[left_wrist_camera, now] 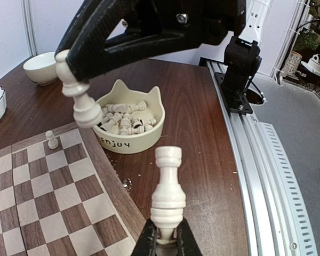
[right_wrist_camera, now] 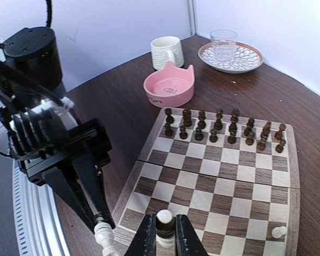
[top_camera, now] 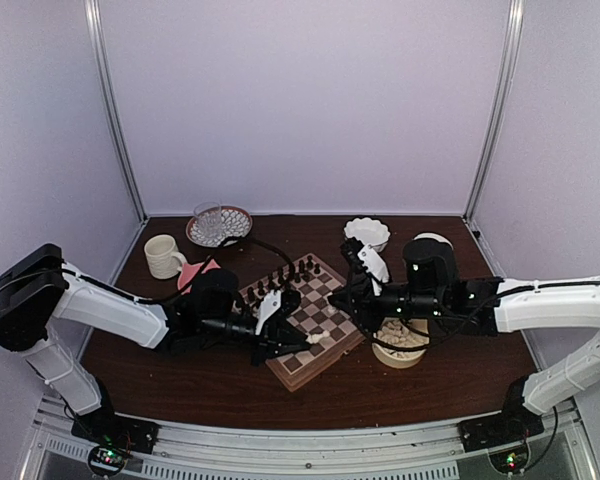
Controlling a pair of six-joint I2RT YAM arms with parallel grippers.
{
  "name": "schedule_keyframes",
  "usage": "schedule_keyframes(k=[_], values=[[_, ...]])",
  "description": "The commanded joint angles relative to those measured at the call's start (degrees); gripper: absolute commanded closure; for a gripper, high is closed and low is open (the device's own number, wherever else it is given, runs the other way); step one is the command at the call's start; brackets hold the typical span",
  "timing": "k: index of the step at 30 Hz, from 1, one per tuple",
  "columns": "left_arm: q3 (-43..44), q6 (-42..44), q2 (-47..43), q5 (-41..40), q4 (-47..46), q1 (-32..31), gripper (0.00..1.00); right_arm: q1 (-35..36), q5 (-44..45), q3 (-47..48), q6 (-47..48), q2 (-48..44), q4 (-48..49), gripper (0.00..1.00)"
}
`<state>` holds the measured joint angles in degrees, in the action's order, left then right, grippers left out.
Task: Set up the chess pieces on the board
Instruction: Place the bishop on f2.
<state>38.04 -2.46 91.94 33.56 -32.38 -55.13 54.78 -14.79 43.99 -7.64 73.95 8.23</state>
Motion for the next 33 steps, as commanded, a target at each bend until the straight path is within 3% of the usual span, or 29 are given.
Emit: schedule_keyframes(k=[1, 8, 18, 33], values=[[1.23, 0.7, -1.1, -3.66, -0.31, -0.3, 1.0, 0.28, 11.97, -1.49, 0.49, -1.38, -1.77, 0.89], [0.55, -0.41, -4.1, -10.77, 1.76, -0.25, 0.99, -0.03, 16.44, -1.89, -0.58, 3.81, 0.84, 0.89], [-1.56, -1.36, -8.39, -22.03, 3.57, 0.34, 0.98, -0.09, 10.75, 2.14, -1.94, 15.74, 3.05, 0.88], [-1.23, -1.58, -8.59, -24.8, 5.11, 0.3, 0.97, -0.53, 9.99, 6.19, -2.12, 20.96, -0.35, 0.86]])
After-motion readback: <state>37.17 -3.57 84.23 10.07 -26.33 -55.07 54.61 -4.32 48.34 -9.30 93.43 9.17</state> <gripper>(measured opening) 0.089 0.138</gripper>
